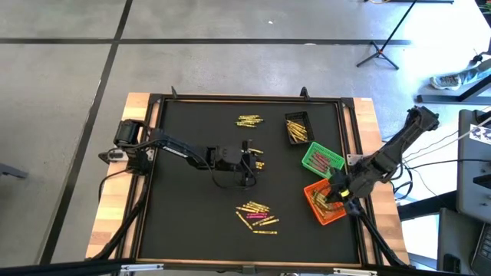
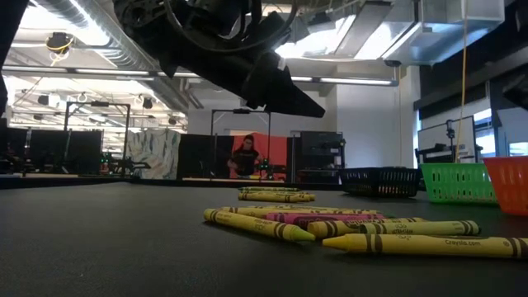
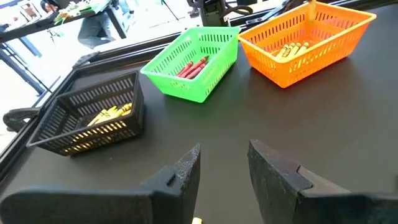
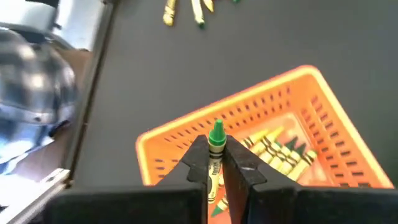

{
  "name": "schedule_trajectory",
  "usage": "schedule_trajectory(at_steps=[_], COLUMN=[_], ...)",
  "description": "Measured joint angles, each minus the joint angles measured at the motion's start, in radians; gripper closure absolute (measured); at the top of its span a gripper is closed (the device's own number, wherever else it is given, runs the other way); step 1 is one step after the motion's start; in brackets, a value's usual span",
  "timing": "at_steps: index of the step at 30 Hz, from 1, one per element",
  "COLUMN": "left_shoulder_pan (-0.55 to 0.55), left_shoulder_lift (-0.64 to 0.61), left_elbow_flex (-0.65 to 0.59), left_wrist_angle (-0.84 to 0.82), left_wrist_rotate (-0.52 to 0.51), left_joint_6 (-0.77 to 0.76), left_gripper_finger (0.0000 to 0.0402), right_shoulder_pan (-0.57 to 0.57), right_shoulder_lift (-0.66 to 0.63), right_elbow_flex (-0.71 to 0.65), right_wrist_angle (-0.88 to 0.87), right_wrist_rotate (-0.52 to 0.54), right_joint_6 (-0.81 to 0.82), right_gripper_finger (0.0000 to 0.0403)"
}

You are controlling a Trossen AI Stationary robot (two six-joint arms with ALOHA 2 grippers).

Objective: Sort crayons
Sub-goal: Put the green crayon into the orange basket

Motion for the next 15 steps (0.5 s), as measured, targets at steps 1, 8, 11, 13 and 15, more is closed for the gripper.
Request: schedule_trajectory(at_steps=[1,8,11,13,15], left_shoulder_pan=[0.000,-0.010,-0.009,-0.008,-0.009], left_shoulder_lift=[0.000,0.000,0.000,0.000,0.000], left_elbow_flex=[0.000,0.000,0.000,0.000,0.000], left_wrist_angle=[0.000,0.000,0.000,-0.001,0.000], left_wrist_rotate=[-0.004,-0.016,-0.019,-0.024,-0.050], left_joint_6=[0.000,-0.002,-0.037,-0.050,-0.051], left_gripper_finger=[0.0284,0.0284,0.0284,0.0284,0.0284], right_shoulder_pan=[0.000,-0.001,-0.001,-0.001,-0.001], right_shoulder_lift=[0.006,0.064,0.069,0.071,0.071], right_elbow_flex=[-0.013,-0.045,-0.045,-0.044,-0.040], right_wrist_angle=[0.003,0.000,-0.001,-0.001,-0.005], right_wrist_rotate=[0.001,0.024,0.046,0.064,0.080], right_joint_6=[0.011,0.089,0.112,0.131,0.134], right_gripper_finger=[0.0383,0.0373,0.0343,0.0313,0.0280])
